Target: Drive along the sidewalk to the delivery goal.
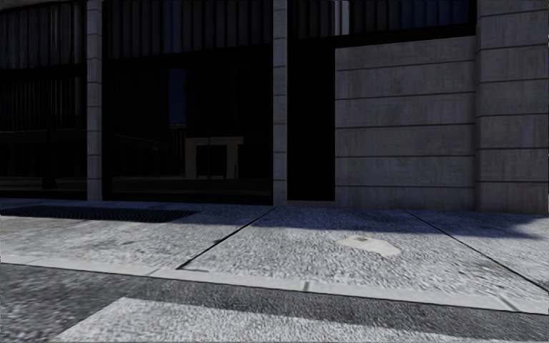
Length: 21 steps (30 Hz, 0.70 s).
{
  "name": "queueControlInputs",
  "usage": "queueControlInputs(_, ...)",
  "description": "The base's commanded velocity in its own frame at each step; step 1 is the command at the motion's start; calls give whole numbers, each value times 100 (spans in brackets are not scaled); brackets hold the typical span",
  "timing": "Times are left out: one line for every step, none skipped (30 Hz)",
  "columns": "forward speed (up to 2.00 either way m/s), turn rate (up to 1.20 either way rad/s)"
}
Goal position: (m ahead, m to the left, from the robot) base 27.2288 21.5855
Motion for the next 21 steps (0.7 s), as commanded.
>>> queueControlInputs(196, 24)
queueControlInputs(196, 24)
queueControlInputs(196, 32)
queueControlInputs(196, 36)
queueControlInputs(196, 39)
queueControlInputs(196, 39)
queueControlInputs(196, 43)
queueControlInputs(196, 46)
queueControlInputs(196, 46)
queueControlInputs(196, 46)
queueControlInputs(196, 47)
queueControlInputs(196, 47)
queueControlInputs(196, 47)
queueControlInputs(196, 47)
queueControlInputs(196, 47)
queueControlInputs(196, 50)
queueControlInputs(196, 50)
queueControlInputs(195, 59)
queueControlInputs(193, 64)
queueControlInputs(193, 64)
queueControlInputs(193, 65)
